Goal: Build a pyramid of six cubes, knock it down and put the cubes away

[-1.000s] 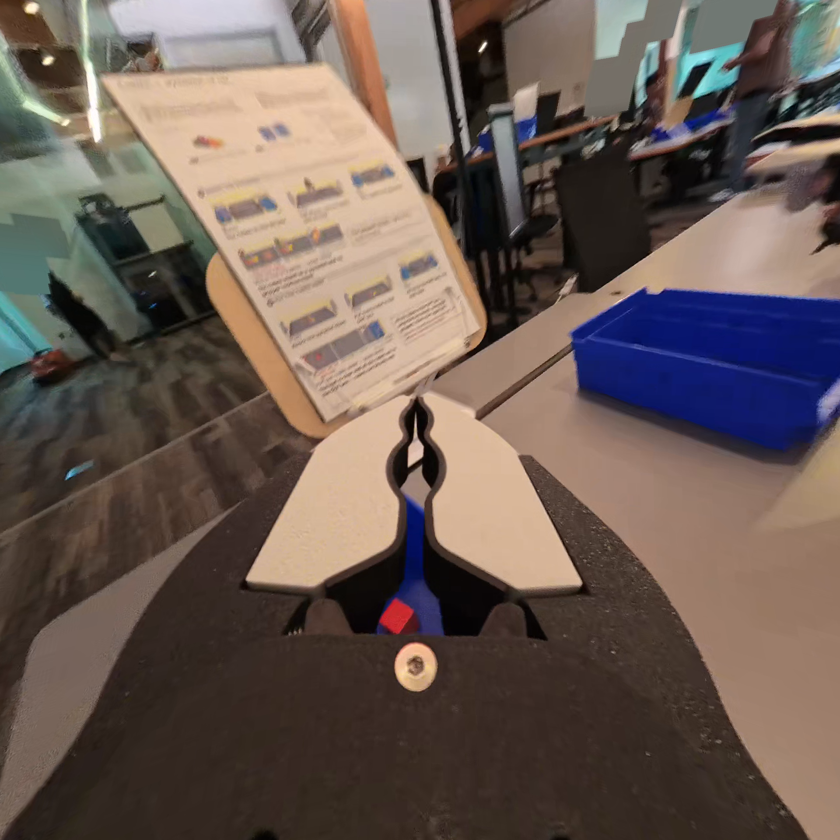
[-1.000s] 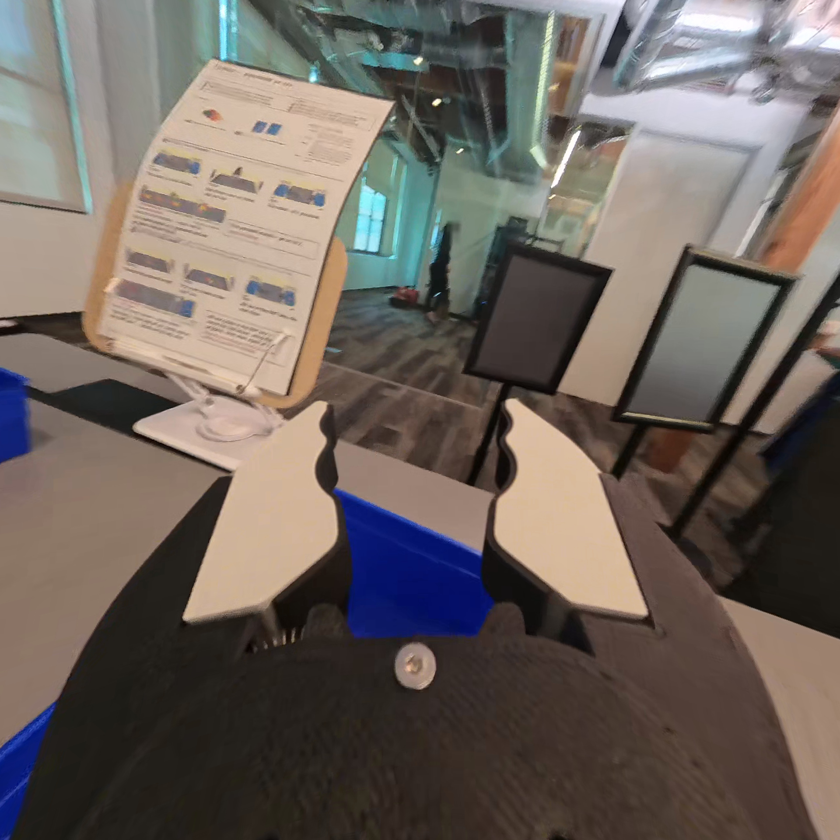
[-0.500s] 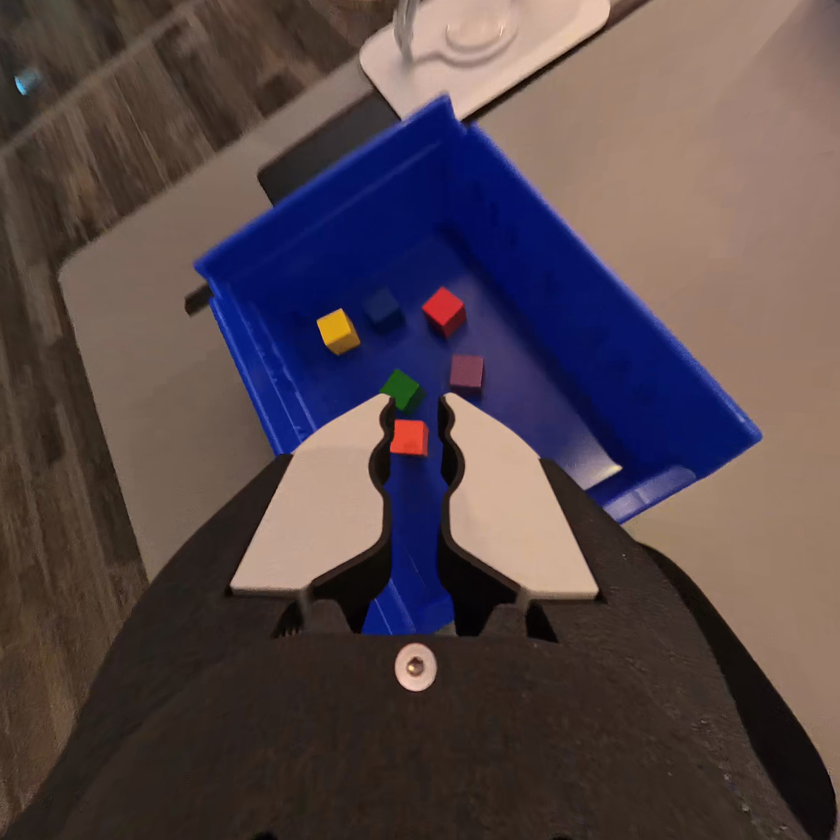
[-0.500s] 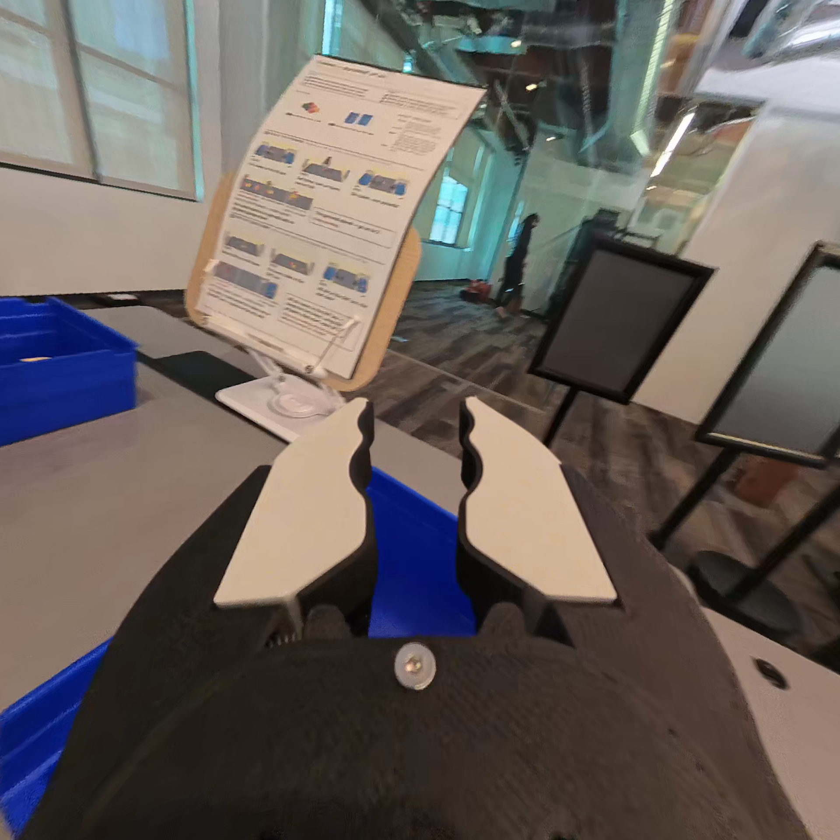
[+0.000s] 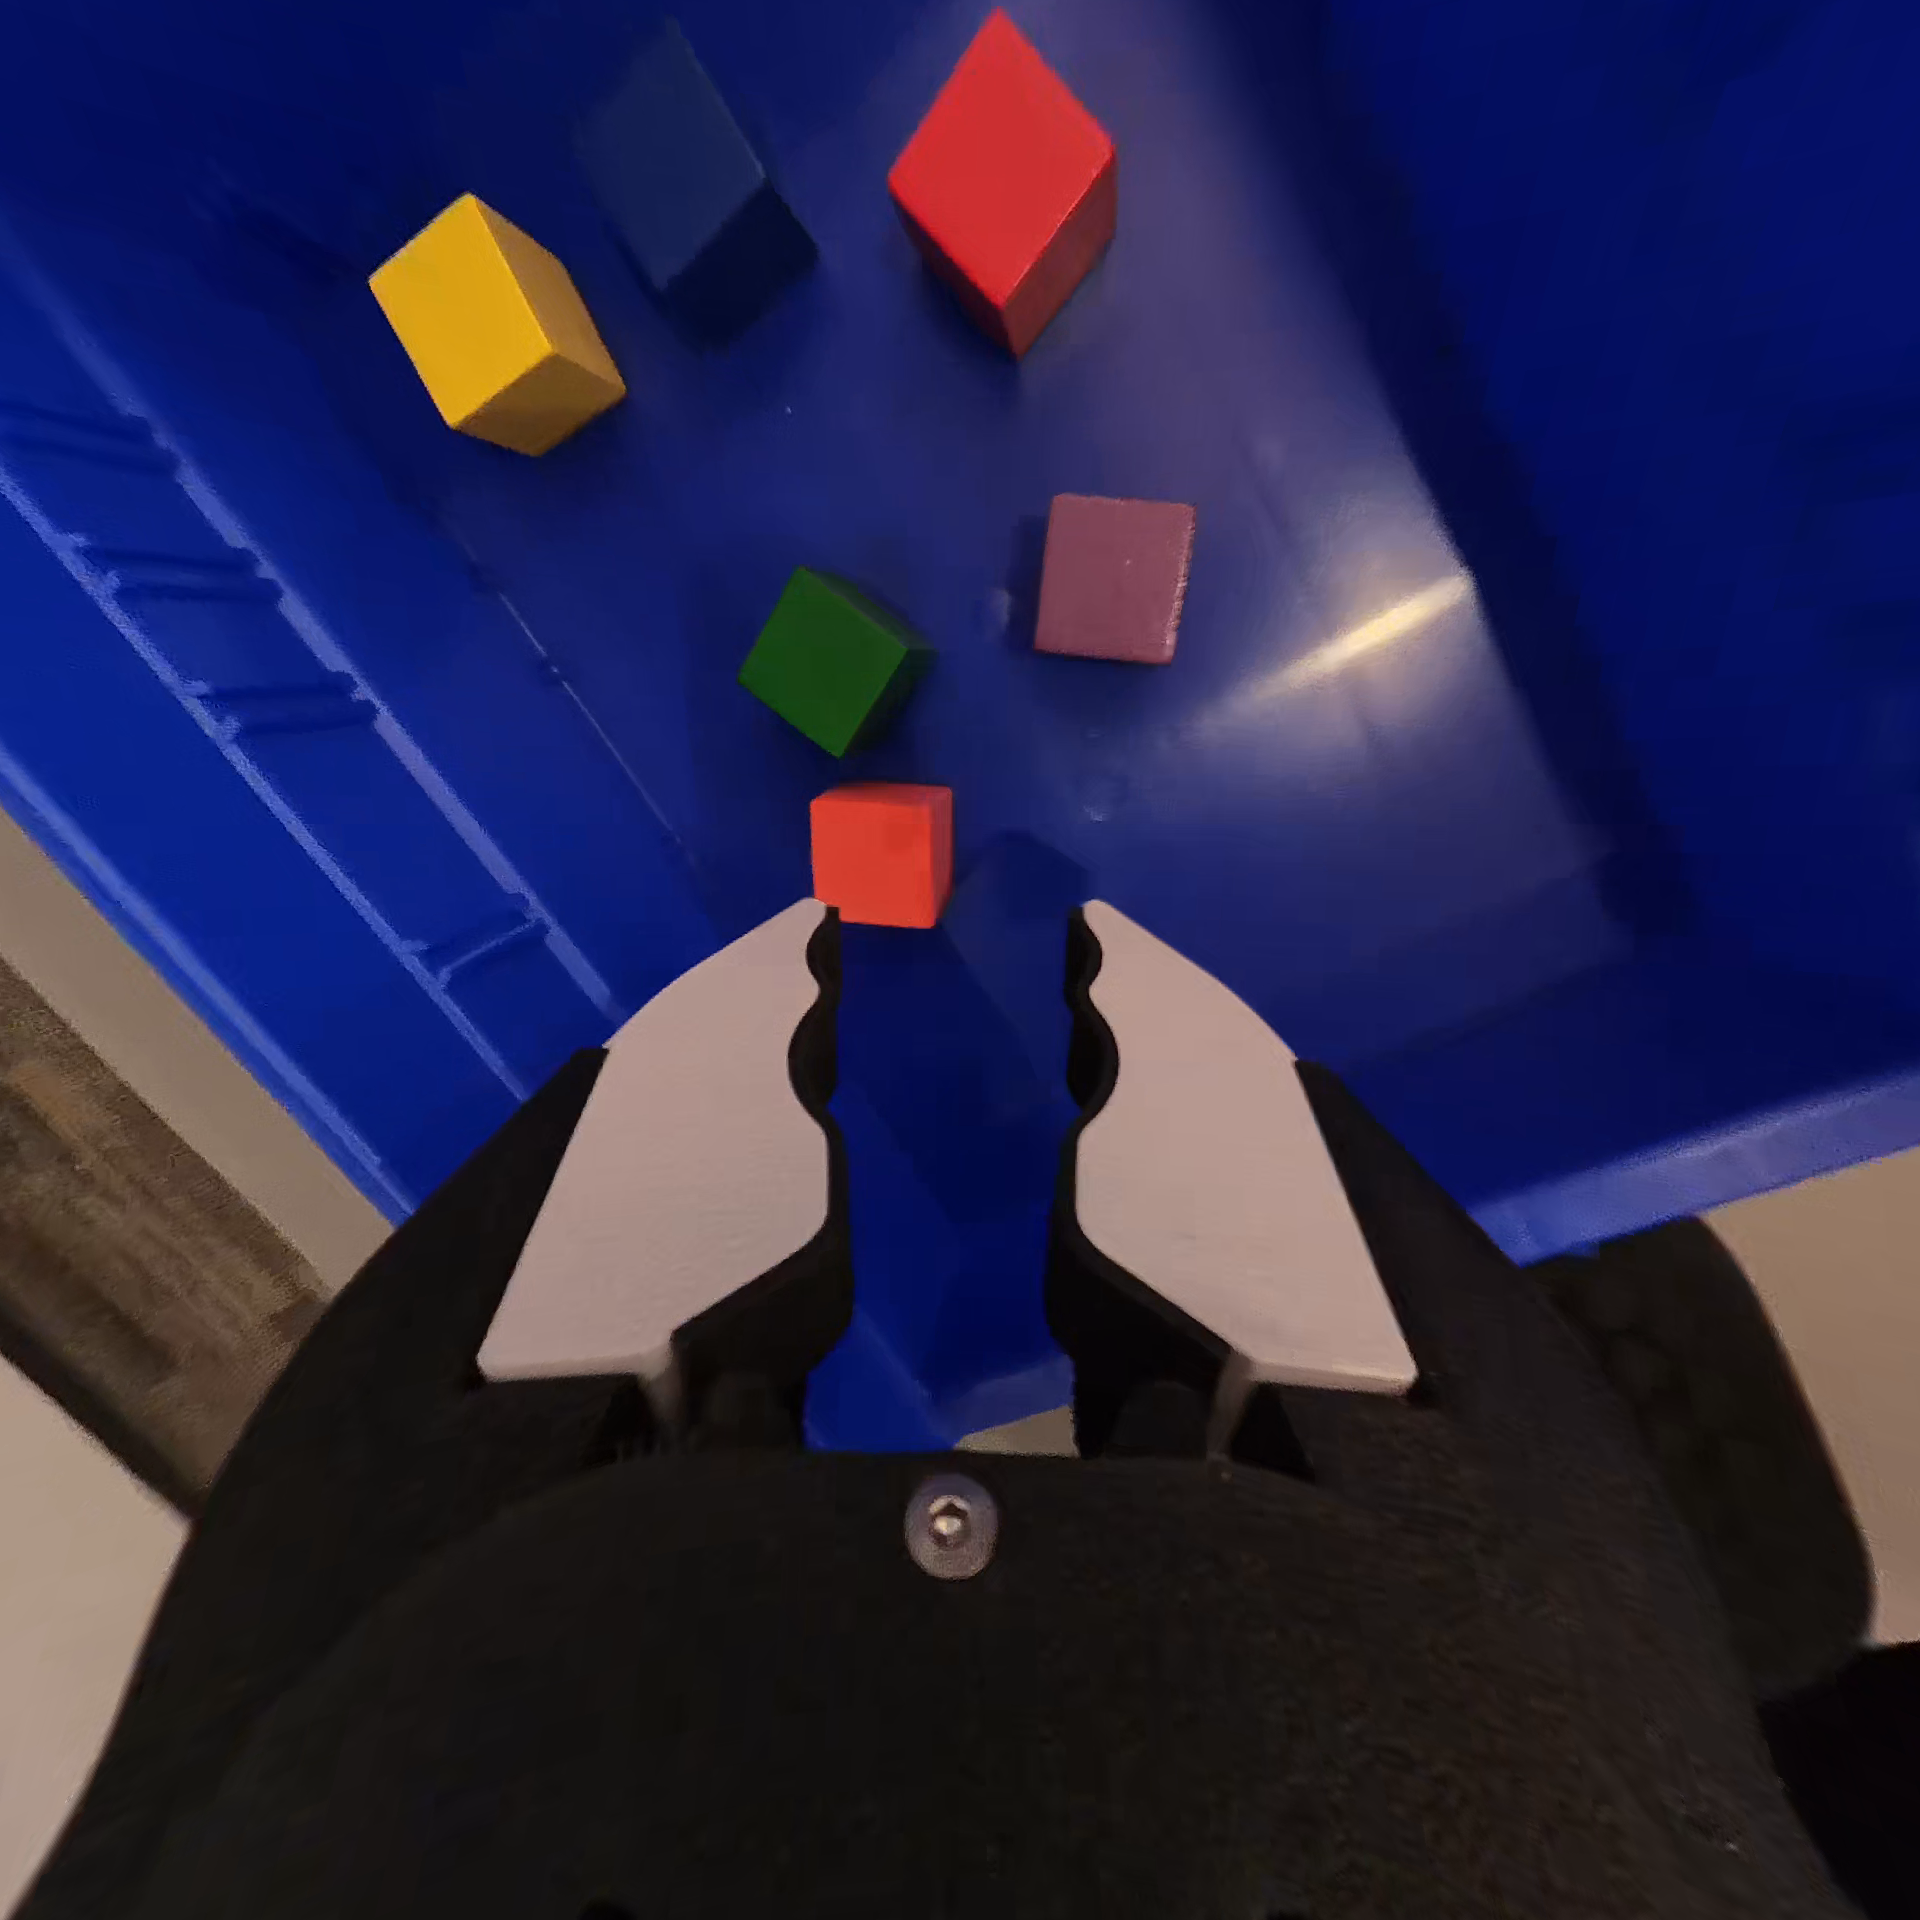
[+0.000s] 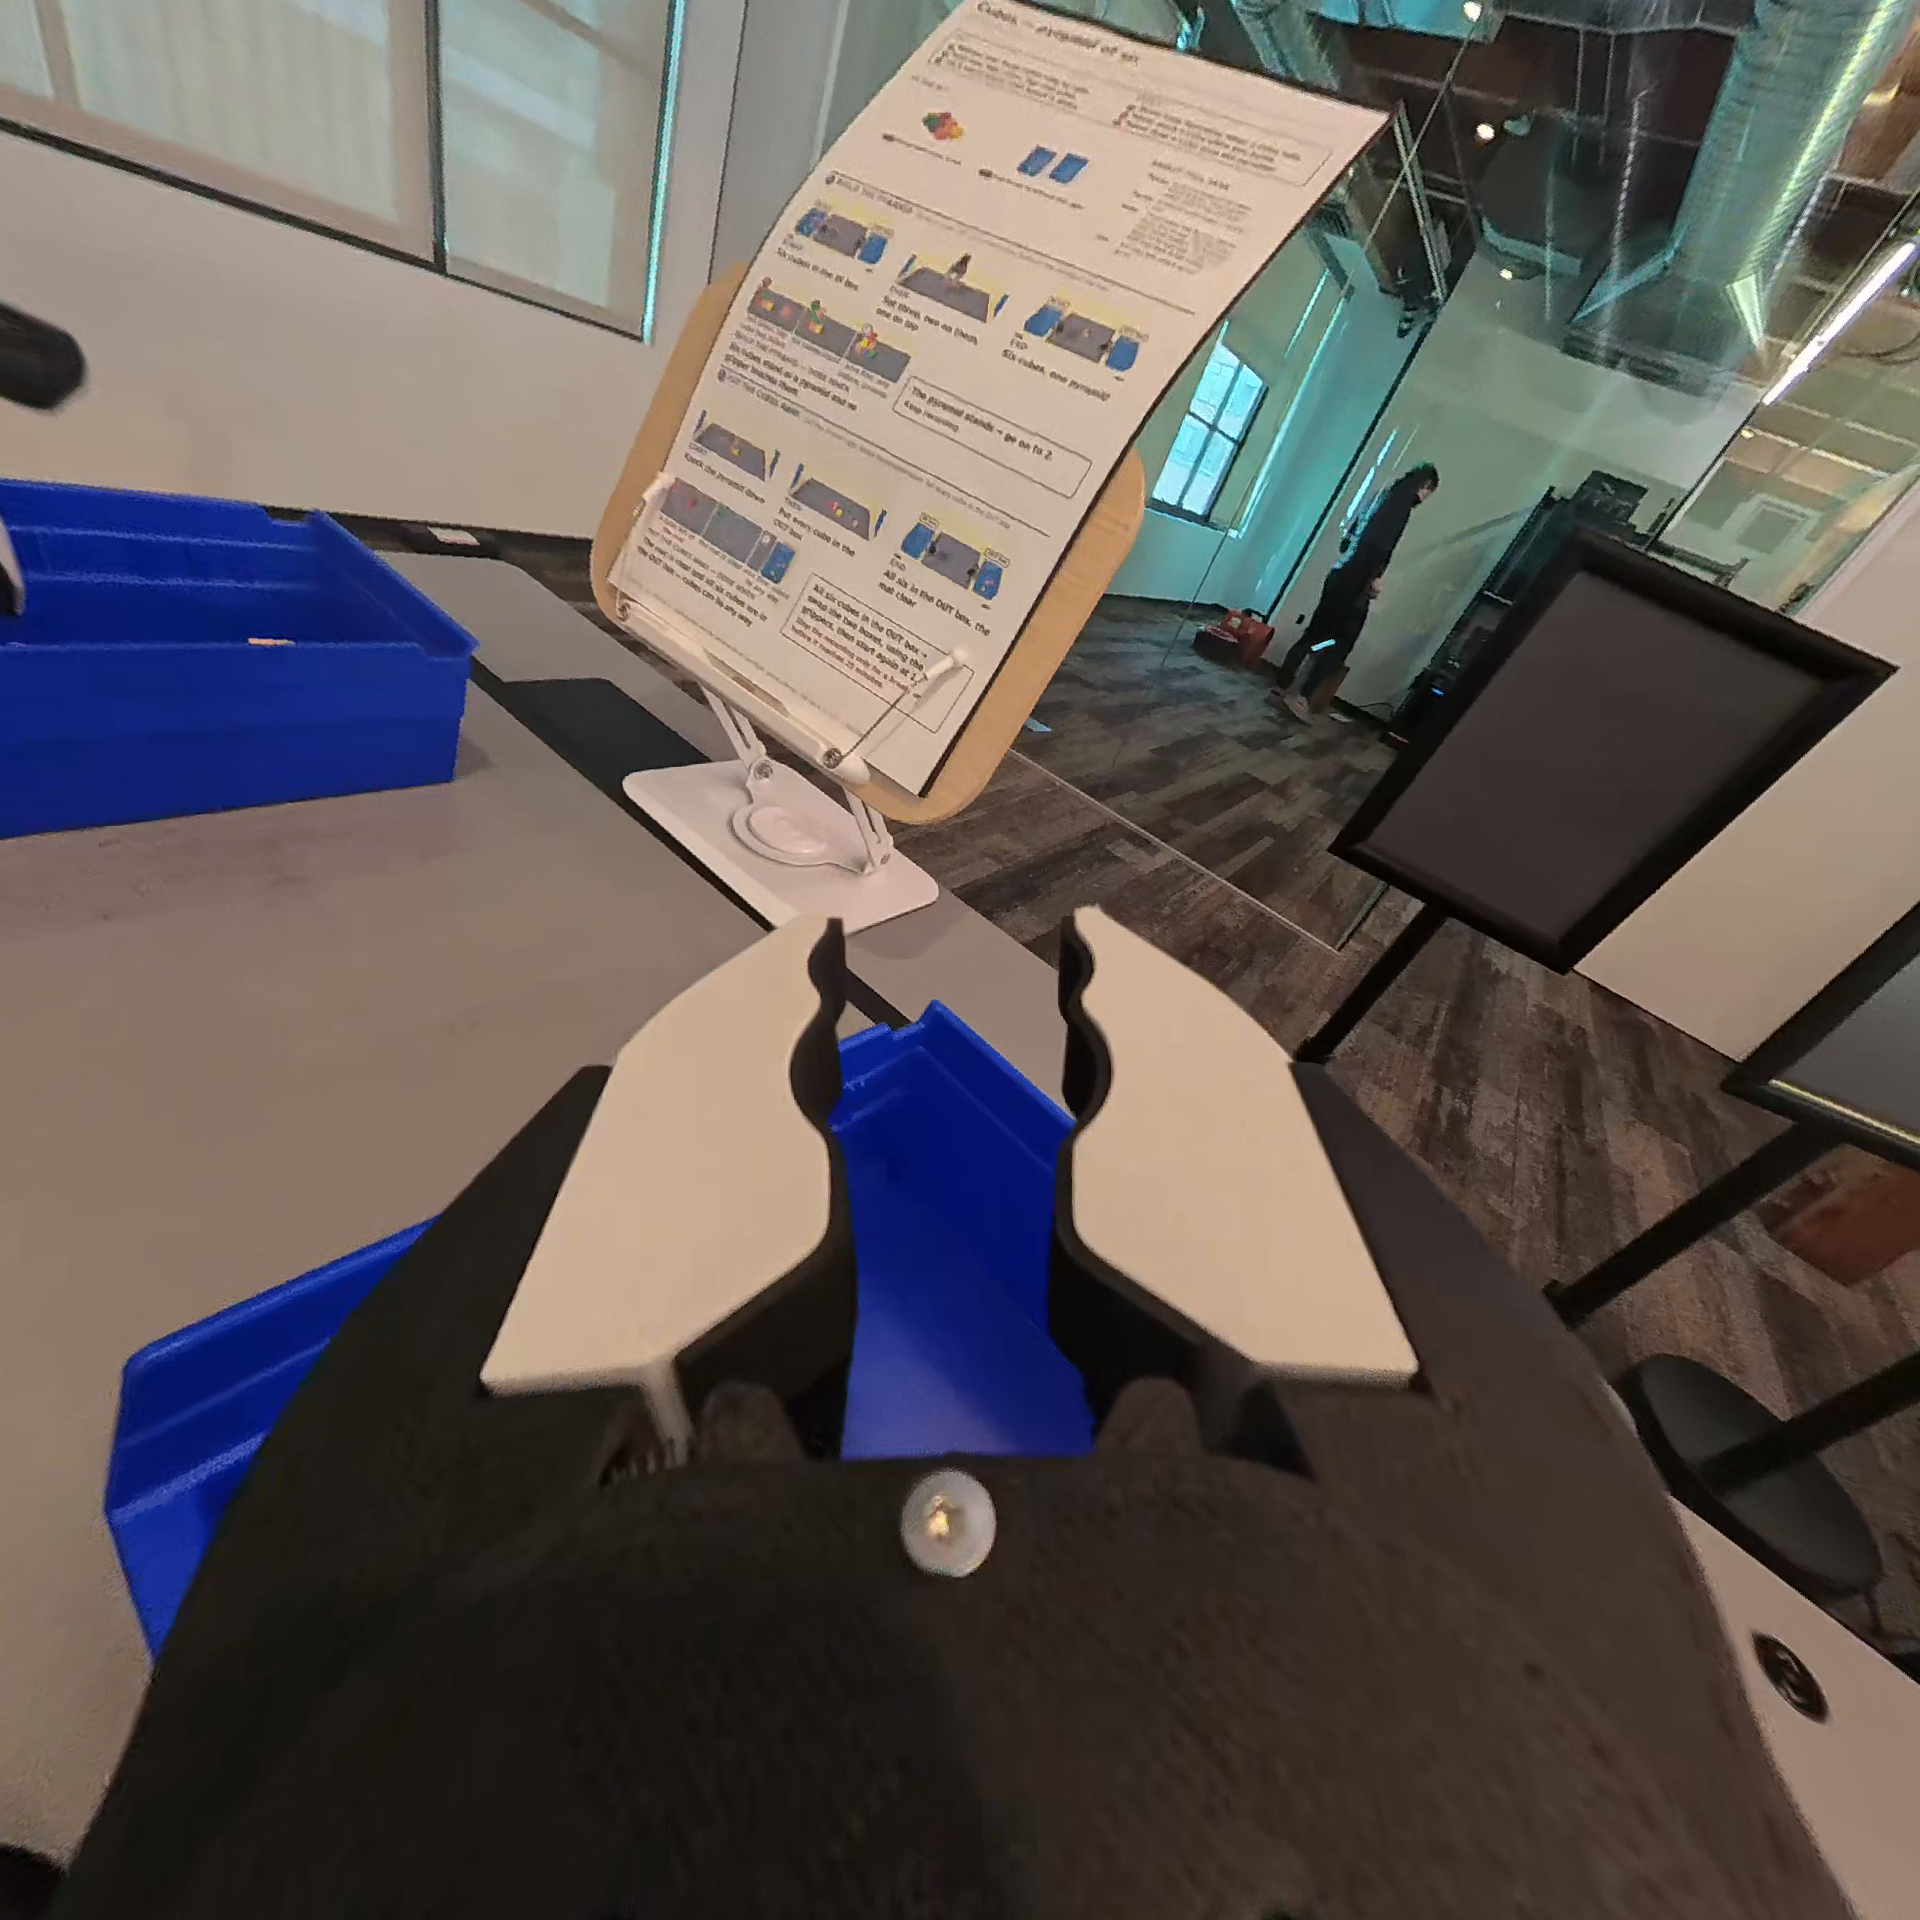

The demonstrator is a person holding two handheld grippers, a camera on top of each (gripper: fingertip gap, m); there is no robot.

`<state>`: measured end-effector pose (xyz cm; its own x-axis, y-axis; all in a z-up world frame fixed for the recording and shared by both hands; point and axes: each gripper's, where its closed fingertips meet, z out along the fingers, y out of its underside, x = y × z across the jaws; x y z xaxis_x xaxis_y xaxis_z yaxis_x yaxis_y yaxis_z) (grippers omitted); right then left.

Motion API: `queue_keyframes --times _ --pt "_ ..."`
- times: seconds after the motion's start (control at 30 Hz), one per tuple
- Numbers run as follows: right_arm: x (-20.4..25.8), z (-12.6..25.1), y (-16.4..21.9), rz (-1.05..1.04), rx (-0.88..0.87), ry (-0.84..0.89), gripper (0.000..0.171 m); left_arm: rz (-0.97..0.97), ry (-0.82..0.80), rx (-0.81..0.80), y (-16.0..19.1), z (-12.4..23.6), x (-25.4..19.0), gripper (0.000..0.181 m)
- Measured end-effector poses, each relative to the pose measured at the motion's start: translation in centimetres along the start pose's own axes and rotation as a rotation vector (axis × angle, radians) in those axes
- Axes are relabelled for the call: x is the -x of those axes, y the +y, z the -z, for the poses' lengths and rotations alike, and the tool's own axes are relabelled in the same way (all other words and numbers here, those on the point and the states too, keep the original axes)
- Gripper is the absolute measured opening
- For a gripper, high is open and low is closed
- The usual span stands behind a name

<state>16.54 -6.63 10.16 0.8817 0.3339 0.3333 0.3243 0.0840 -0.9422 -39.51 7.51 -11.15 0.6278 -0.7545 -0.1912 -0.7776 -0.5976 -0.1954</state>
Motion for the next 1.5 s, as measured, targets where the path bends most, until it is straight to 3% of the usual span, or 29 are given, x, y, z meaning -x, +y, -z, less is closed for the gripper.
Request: queue_keyframes --times 0.17,0.37,0.57,0.7,0.97,1.3,1.5 --pt "0.1 0.2 -0.6 -0.012 -0.033 -0.014 0.04 -0.026 -0.053 0.072 0.4 -1.3 1.4 0.042" --pt "0.1 -0.1 -0.1 -0.019 -0.019 -0.024 0.04 0.006 -0.003 0.101 0.8 -2.3 1.3 0.042" --pt "0.0 -0.2 0.4 0.001 0.005 -0.015 0.04 0.019 0.023 0.094 0.6 -3.0 1.3 0.04" --pt "-0.2 -0.1 0.5 -0.011 0.001 -0.016 0.04 0.011 0.027 0.094 0.6 -3.3 1.3 0.028" --pt "-0.6 -0.1 1.8 -0.018 0.044 -0.011 0.04 0.008 0.019 0.093 0.9 -2.7 1.4 0.028" --pt "-1.3 0.4 1.9 -0.052 0.021 -0.003 0.039 0.005 0.004 -0.024 -0.9 2.4 1.7 0.028" --pt "-1.4 0.6 1.6 -0.095 -0.002 -0.011 0.039 -0.045 -0.001 -0.233 -5.9 9.1 0.3 0.028"
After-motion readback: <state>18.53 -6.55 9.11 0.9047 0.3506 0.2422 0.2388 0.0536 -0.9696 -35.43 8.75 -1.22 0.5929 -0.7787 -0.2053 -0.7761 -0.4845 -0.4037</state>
